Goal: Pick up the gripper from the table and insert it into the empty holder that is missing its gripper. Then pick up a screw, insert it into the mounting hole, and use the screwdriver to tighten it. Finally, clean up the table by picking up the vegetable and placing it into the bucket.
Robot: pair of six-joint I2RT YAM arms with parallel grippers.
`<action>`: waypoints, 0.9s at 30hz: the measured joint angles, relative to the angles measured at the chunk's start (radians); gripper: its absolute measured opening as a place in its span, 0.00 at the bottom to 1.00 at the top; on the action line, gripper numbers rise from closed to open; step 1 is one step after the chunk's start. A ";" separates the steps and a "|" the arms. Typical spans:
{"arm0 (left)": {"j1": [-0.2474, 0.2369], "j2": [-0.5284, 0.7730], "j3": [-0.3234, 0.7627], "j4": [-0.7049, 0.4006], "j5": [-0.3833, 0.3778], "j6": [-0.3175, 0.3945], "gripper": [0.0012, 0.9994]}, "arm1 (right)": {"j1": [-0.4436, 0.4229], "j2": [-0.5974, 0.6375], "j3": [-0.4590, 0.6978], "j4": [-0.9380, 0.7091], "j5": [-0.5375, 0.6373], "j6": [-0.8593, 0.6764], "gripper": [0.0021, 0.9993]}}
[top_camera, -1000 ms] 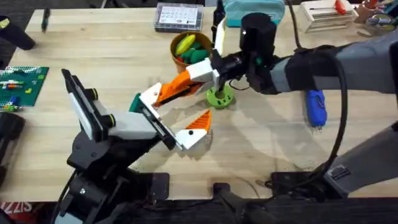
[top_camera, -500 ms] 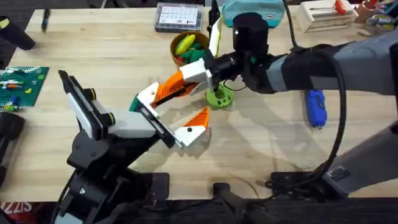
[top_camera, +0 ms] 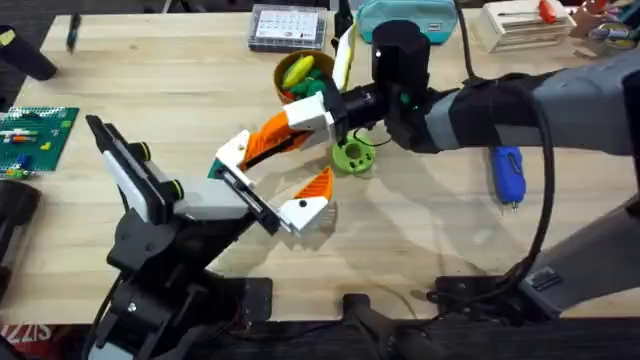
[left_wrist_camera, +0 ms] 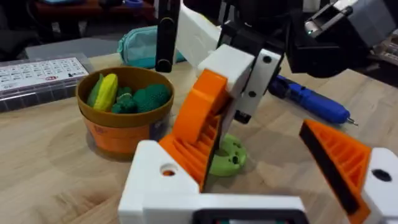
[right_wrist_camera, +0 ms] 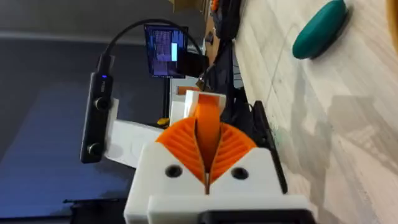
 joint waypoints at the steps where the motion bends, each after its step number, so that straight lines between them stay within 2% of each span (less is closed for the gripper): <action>1: 0.000 0.000 0.000 0.000 0.000 0.000 0.98 | 0.000 0.000 0.000 0.001 0.000 0.000 0.02; 11: 0.000 0.000 0.000 0.003 0.020 0.000 0.98 | -0.006 0.000 0.000 -0.005 -0.026 -0.018 0.02; 17: 0.000 0.000 0.000 0.008 0.086 0.004 0.98 | -0.025 0.000 0.000 -0.019 -0.083 -0.029 0.02; 23: 0.000 0.000 0.000 0.000 0.159 -0.011 0.98 | -0.033 0.000 0.010 -0.134 -0.114 -0.097 0.02; 27: 0.000 0.000 0.000 -0.001 0.180 -0.019 0.98 | -0.035 0.000 0.013 -0.153 -0.127 -0.126 0.02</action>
